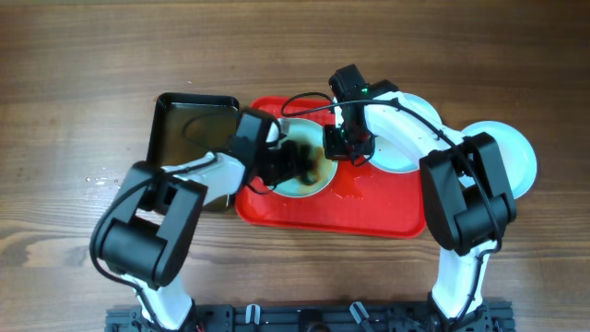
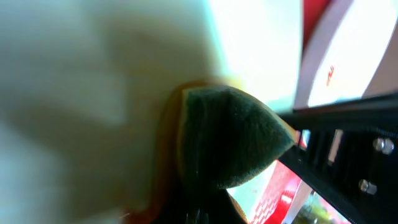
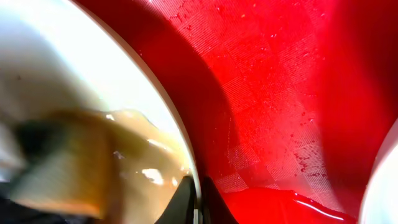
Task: Clean dirty plates on tray and stack at the side
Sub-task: 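Scrub the left plate with the sponge while the right gripper holds it, then return the sponge to the black water tray with the left gripper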
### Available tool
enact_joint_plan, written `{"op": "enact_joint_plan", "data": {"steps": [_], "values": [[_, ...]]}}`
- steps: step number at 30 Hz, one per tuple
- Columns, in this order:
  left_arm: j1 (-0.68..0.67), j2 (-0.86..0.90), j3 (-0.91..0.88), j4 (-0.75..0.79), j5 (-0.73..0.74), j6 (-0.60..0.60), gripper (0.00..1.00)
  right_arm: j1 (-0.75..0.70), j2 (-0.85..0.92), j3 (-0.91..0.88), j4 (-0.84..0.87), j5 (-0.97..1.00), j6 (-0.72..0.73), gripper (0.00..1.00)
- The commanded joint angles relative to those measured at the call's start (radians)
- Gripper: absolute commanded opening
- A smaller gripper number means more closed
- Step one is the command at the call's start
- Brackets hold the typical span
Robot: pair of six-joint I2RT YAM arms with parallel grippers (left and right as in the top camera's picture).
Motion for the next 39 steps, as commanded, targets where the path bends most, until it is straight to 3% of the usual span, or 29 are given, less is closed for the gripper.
{"op": "enact_joint_plan", "data": {"steps": [1,10,12,19,21,25,30,31,32,34,35,39], "values": [[0.091,0.016,-0.027,-0.113,-0.218,0.079,0.04,-0.005,0.026,-0.018,-0.011,0.107,-0.018,0.04],[0.129,-0.218,-0.024,-0.177,-0.301,0.372,0.04,-0.005,0.026,-0.018,-0.014,0.107,-0.018,0.04],[0.129,-0.308,-0.025,-0.183,-0.301,0.402,0.04,-0.005,0.026,-0.018,-0.016,0.107,-0.018,0.05],[0.179,-0.529,-0.025,-0.321,-0.549,0.402,0.04,-0.005,0.026,-0.018,-0.016,0.107,-0.018,0.04],[0.235,-0.520,-0.026,-0.390,-0.619,0.428,0.04,-0.005,0.026,-0.018,-0.015,0.107,-0.018,0.04],[0.281,-0.450,-0.029,-0.446,-0.619,0.560,0.04,-0.004,0.026,-0.018,-0.011,0.107,-0.019,0.04],[0.289,-0.296,-0.029,-0.458,-0.618,0.559,0.06,-0.005,0.026,-0.018,-0.013,0.107,-0.020,0.04],[0.290,-0.286,-0.029,-0.458,-0.618,0.559,0.15,-0.004,0.026,-0.018,-0.013,0.107,-0.020,0.04],[0.290,-0.278,-0.029,-0.459,-0.619,0.558,0.49,-0.004,0.026,-0.018,-0.013,0.107,-0.020,0.04],[0.290,-0.278,-0.029,-0.451,-0.620,0.559,0.70,-0.004,0.026,-0.018,-0.013,0.107,-0.020,0.04],[0.289,-0.277,-0.029,-0.442,-0.630,0.559,0.76,-0.004,0.026,-0.018,-0.013,0.107,-0.020,0.04],[0.290,-0.277,-0.029,-0.413,-0.675,0.559,0.82,-0.005,0.026,-0.018,-0.014,0.107,-0.020,0.04]]}}
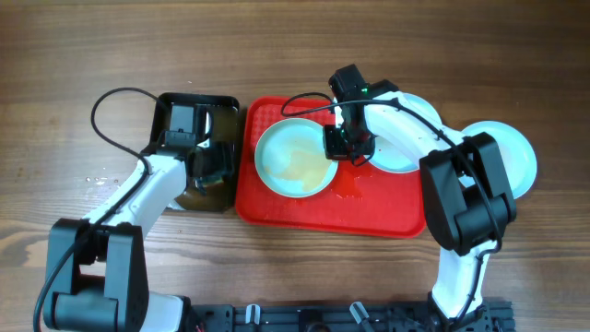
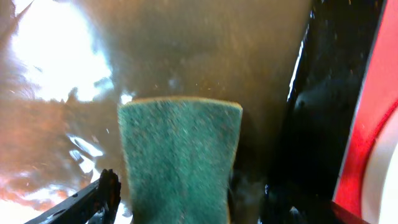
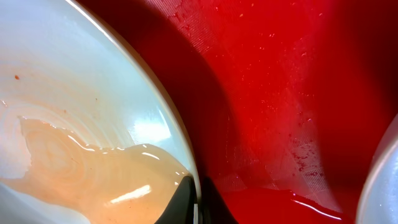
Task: Clean dirty plates on tray and stack at the side
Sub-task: 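Return the sponge to the black water tray with the left gripper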
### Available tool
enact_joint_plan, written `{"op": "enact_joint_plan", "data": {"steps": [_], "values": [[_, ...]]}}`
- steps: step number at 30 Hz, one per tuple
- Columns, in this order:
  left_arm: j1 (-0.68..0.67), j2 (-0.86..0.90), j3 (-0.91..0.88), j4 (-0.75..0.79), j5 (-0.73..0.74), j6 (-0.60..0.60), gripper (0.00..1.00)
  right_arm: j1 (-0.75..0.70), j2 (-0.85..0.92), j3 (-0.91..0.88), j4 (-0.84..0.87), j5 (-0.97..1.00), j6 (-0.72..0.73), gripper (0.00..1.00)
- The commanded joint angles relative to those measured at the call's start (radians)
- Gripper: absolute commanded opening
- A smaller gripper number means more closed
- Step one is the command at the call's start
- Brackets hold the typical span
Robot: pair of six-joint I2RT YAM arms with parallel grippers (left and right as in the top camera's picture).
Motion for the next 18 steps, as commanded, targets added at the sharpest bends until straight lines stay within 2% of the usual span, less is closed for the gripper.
{"op": "enact_joint_plan", "data": {"steps": [1,7,9,10,12,16,18], "values": [[0.007,0.004,-0.003,0.022,-0.042,0.008,0.82,-0.005,0.026,-0.019,-0.010,0.103,-0.017,0.04],[0.007,0.072,-0.003,0.080,0.004,0.008,0.81,-0.004,0.026,-0.019,-0.010,0.103,-0.017,0.04],[0.007,0.099,-0.003,0.111,0.003,0.008,0.70,-0.005,0.026,-0.019,-0.011,0.103,-0.016,0.04],[0.007,0.102,-0.003,0.118,0.002,0.009,0.55,-0.004,0.026,-0.019,-0.012,0.103,-0.016,0.04],[0.008,0.104,-0.003,0.137,0.000,0.009,0.04,-0.004,0.026,-0.019,-0.014,0.103,-0.017,0.04],[0.008,0.062,0.004,0.140,-0.002,0.009,0.04,-0.005,0.026,-0.019,-0.016,0.103,-0.018,0.04],[0.007,0.043,0.004,0.115,-0.001,0.008,0.52,-0.004,0.026,-0.019,-0.016,0.103,-0.018,0.04]]}}
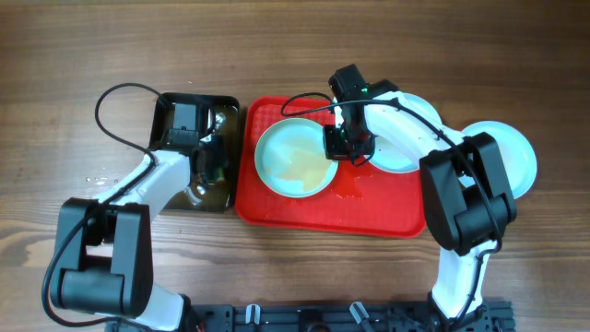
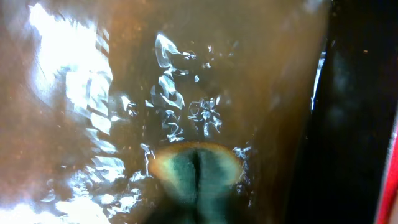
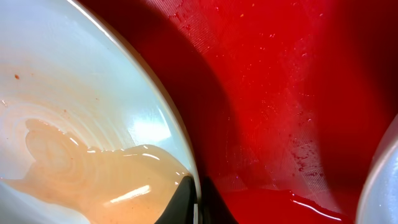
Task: Clean dirty plates on tray and stack at the side
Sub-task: 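Return the sponge to the black water tray with the left gripper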
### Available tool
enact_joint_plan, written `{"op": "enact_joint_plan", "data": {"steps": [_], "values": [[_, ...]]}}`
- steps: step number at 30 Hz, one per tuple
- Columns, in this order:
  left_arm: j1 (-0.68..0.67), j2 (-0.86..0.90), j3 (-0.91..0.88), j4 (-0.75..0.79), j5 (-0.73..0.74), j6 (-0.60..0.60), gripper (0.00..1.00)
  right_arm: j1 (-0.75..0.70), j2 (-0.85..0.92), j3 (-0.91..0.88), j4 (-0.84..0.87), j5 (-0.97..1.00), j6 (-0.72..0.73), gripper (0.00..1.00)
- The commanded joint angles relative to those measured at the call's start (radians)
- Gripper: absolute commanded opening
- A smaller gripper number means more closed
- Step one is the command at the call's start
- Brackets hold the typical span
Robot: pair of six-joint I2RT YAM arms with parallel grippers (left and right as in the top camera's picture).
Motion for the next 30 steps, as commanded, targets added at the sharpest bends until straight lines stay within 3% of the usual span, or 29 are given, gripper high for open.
{"op": "enact_joint_plan", "data": {"steps": [1,4,7,8,11,16,17,18,20,30], "values": [[0.006,-0.038,0.004,-0.058,0.010,-0.006,0.54,-0.005,0.026,-0.020,-0.013,0.102,-0.014,0.04],[0.005,-0.034,0.003,-0.225,0.032,-0.035,0.62,-0.005,0.026,-0.020,-0.013,0.102,-0.014,0.04],[0.005,-0.034,-0.001,-0.264,0.080,-0.035,0.54,-0.005,0.026,-0.020,-0.013,0.102,-0.014,0.04],[0.005,-0.034,-0.001,-0.261,0.087,-0.035,0.49,-0.005,0.026,-0.020,-0.013,0.101,-0.013,0.04],[0.005,-0.034,-0.001,-0.224,0.088,-0.035,0.04,-0.005,0.026,-0.020,-0.015,0.101,-0.014,0.04],[0.008,-0.038,0.031,-0.189,0.021,-0.029,0.04,-0.005,0.026,-0.020,-0.018,0.101,-0.014,0.04],[0.008,-0.041,0.045,-0.192,-0.003,-0.029,0.26,-0.005,0.026,-0.020,-0.018,0.101,-0.014,0.04],[0.008,-0.043,0.058,-0.187,-0.029,-0.029,0.63,-0.005,0.026,-0.020,-0.018,0.101,-0.014,0.04],[0.008,-0.043,0.066,-0.160,-0.061,-0.028,0.73,-0.005,0.026,-0.020,-0.017,0.101,-0.014,0.04],[0.007,0.050,0.065,-0.020,0.045,-0.029,0.76,-0.005,0.026,-0.020,-0.018,0.101,-0.013,0.04]]}}
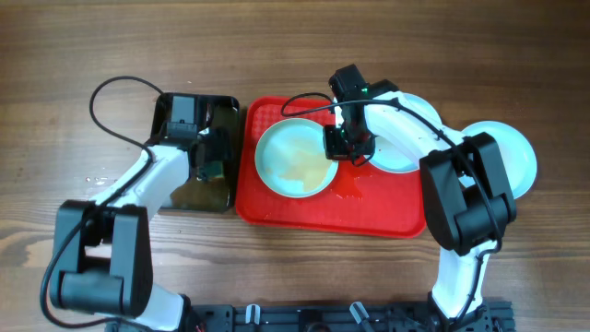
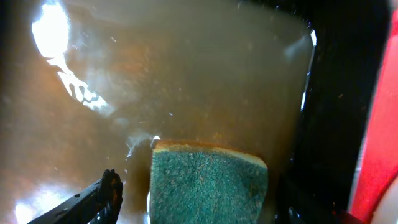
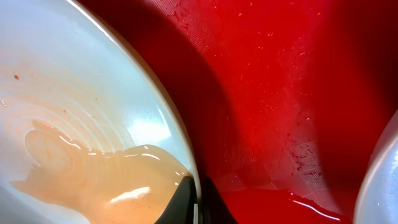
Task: Clean dirty plates on tray and stack at the side
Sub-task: 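Return the sponge to the black water tray with the left gripper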
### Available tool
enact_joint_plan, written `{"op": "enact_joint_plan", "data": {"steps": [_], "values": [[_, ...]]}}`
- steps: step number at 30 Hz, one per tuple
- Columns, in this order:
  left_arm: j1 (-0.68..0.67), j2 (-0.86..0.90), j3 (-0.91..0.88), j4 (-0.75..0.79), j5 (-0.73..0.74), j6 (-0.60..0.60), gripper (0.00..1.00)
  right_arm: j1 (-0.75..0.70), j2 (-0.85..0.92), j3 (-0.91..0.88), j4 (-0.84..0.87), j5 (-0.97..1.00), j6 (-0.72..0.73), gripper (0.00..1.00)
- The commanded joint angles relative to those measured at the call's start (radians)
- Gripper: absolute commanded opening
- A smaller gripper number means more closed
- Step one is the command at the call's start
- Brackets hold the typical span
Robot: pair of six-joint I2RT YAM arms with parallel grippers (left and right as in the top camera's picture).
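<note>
A pale plate (image 1: 293,157) with a pool of brownish liquid (image 3: 106,180) lies on the left half of the red tray (image 1: 369,207). My right gripper (image 1: 345,145) is shut on the plate's right rim, with its fingertips (image 3: 186,202) pinching the edge. My left gripper (image 1: 210,164) hangs over the black tub (image 1: 175,111) and is shut on a green sponge (image 2: 208,183). The sponge shows flat just above the brown water (image 2: 174,81). A second pale plate (image 1: 406,152) sits at the tray's right end.
A third pale plate (image 1: 514,157) rests on the wooden table right of the tray. The tub stands against the tray's left side. Water lies pooled on the tray floor (image 3: 292,205). The left arm's cable (image 1: 111,92) loops over the table at the left.
The sponge was down in the brown water, bent double. Now it shows flat and green above the surface, still in my left gripper. The right gripper and the plate have not moved.
First my left gripper pressed the sponge onto the plate on the tray while the right gripper held the rim. Then the left arm was over the tub with the sponge, then the sponge was in the brown water, and now it is out again.
</note>
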Motion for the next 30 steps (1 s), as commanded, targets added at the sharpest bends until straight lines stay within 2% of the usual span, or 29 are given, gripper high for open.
{"op": "enact_joint_plan", "data": {"steps": [1,2,3,4,5,10,11,12,13,14,17,21,22,25,26,27,30], "values": [[0.005,0.063,0.015,-0.003,0.095,0.005,0.72,-0.005,0.027,-0.020,-0.016,0.100,-0.013,0.04],[0.005,0.066,0.015,-0.013,0.100,0.005,0.64,-0.005,0.026,-0.020,-0.016,0.100,-0.014,0.04],[0.005,0.067,0.015,-0.025,0.100,0.005,0.51,-0.005,0.026,-0.020,-0.016,0.100,-0.013,0.04],[0.005,0.067,0.015,-0.033,0.100,0.005,0.31,-0.005,0.026,-0.020,-0.016,0.100,-0.013,0.04],[0.005,0.064,0.015,-0.041,0.100,0.005,0.04,-0.004,0.026,-0.020,-0.018,0.100,-0.013,0.04],[0.010,0.019,0.015,-0.047,0.079,0.009,0.04,-0.005,0.026,-0.020,-0.022,0.100,-0.014,0.04],[0.012,0.002,0.015,-0.048,0.068,0.009,0.13,-0.005,0.026,-0.020,-0.023,0.100,-0.014,0.04],[0.012,-0.013,0.015,-0.053,0.065,0.009,0.49,-0.005,0.026,-0.020,-0.023,0.100,-0.014,0.04],[0.012,-0.023,0.015,-0.063,0.065,0.009,0.64,-0.005,0.026,-0.020,-0.023,0.100,-0.014,0.04],[0.011,-0.026,0.015,-0.084,0.066,0.003,0.66,-0.005,0.026,-0.020,-0.022,0.100,-0.014,0.04],[0.011,-0.026,0.014,-0.173,0.102,-0.029,0.64,-0.005,0.026,-0.020,-0.022,0.100,-0.013,0.04],[0.004,-0.026,0.012,-0.189,0.114,-0.029,0.63,-0.005,0.026,-0.020,-0.022,0.100,-0.013,0.04],[0.004,-0.026,0.012,-0.189,0.114,-0.029,0.60,-0.005,0.026,-0.020,-0.023,0.100,-0.013,0.04],[0.003,-0.026,0.010,-0.191,0.114,-0.029,0.36,-0.005,0.026,-0.020,-0.023,0.100,-0.013,0.04],[0.002,-0.026,0.005,-0.190,0.114,-0.029,0.17,-0.004,0.026,-0.020,-0.023,0.095,-0.013,0.04],[0.002,-0.026,-0.003,-0.190,0.114,-0.029,0.04,-0.004,0.026,-0.020,-0.023,0.088,-0.013,0.04],[0.003,-0.026,-0.013,-0.191,0.113,-0.028,0.04,-0.004,0.026,-0.020,-0.022,0.074,-0.014,0.04]]}}
